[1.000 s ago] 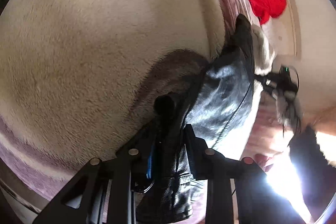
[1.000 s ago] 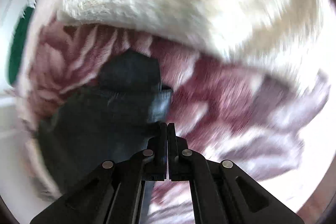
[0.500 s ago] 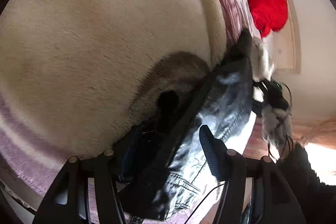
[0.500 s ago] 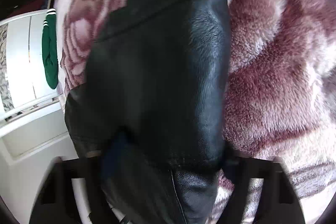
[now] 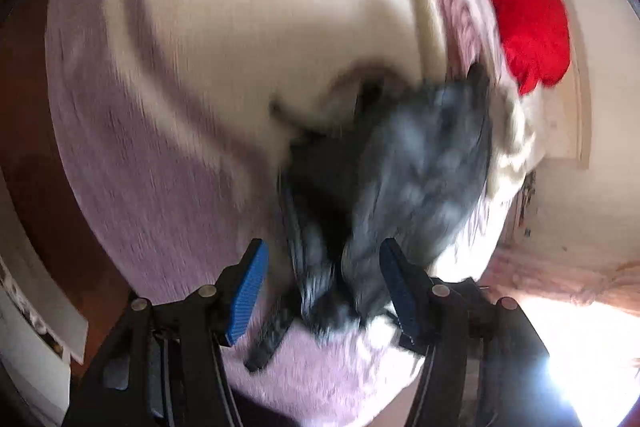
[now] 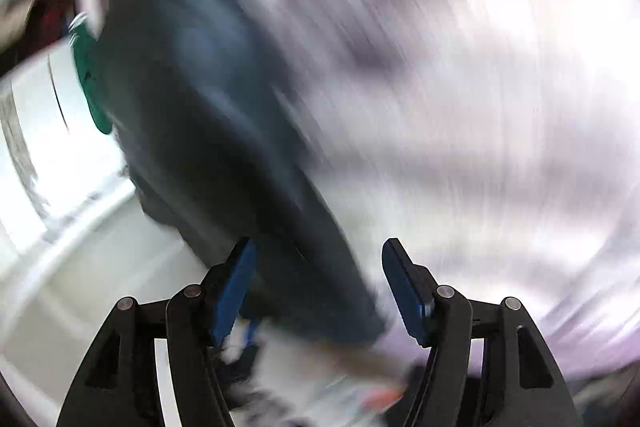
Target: Fold large clothes
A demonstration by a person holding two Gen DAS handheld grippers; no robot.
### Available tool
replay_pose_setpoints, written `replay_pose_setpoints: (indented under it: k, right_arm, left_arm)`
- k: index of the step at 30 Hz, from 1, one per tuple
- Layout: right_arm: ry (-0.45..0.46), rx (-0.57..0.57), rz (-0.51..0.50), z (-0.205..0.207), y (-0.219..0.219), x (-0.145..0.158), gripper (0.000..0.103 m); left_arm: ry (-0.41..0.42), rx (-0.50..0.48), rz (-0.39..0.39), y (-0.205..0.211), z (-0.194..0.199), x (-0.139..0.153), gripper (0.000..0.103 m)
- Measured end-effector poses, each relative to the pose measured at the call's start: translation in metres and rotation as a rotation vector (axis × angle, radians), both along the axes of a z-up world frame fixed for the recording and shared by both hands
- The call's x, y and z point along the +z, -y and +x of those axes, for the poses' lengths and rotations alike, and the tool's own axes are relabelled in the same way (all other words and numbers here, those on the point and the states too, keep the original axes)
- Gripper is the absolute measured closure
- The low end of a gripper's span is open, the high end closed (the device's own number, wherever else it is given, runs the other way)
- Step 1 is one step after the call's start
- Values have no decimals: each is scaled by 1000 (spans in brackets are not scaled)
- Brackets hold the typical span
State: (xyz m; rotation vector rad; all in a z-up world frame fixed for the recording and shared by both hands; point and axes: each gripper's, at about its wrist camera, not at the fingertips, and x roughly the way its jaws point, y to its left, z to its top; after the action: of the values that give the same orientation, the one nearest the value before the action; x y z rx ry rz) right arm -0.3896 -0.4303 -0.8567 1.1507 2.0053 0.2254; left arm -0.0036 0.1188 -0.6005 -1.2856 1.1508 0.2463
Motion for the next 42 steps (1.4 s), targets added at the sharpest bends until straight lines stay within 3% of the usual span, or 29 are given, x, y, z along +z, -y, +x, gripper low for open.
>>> replay_pose_setpoints:
  k: [3, 5, 8, 14, 15, 19, 21, 24, 25, 28, 31, 33, 35, 37, 39, 42]
  right_arm:
    - [-126, -231, 156, -73, -14, -40, 31]
    - [-109, -361, 224, -96, -20, -49, 31]
    - [-38, -430, 201, -107, -24, -51, 33]
    - [38, -394, 155, -120, -26, -42, 80]
    - [57, -389, 148, -121, -24, -38, 84]
    - [142, -270, 55, -116, -6, -15, 89]
    - [176, -198, 5, -111, -19, -7, 92]
    - [189, -125, -31, -123, -3, 0, 93]
    - [190, -100, -56, -119, -8, -4, 93]
    - [161, -17, -9, -94, -31, -15, 90]
    - [149, 101, -35, -58, -39, -15, 67]
    - [164, 119, -63, -44, -30, -8, 47]
    - [205, 100, -78, -27, -19, 2, 46]
    - [249, 85, -77, -7, -16, 11, 46]
    - [278, 78, -111, 5, -8, 22, 41]
    - [305, 52, -165, 27, -7, 41, 36]
  left_arm:
    - [-6, -64, -43, 24, 9, -17, 47]
    - [-14, -86, -66, 34, 12, -33, 47]
    - [-8, -48, -126, 36, 12, -51, 47]
    - [80, -66, -68, 37, 35, -45, 53]
    - [98, -52, -83, 36, 37, -45, 61]
    - [153, -19, -98, 33, 47, -42, 64]
    - [155, -26, -87, 32, 55, -43, 65]
    - [114, -15, -117, 29, 53, -52, 65]
    - [105, -14, -118, 28, 49, -51, 64]
    - [45, -40, -128, 27, 40, -40, 60]
    - [-1, -42, -113, 20, 17, -16, 61]
    - [-28, -45, -92, 13, 7, 4, 60]
    - [-18, -51, -61, -2, 7, 25, 60]
    - [0, -89, 15, -15, 20, 48, 58]
    - [35, -151, 102, -29, 44, 66, 35]
    - [72, -215, 239, -47, 79, 78, 34]
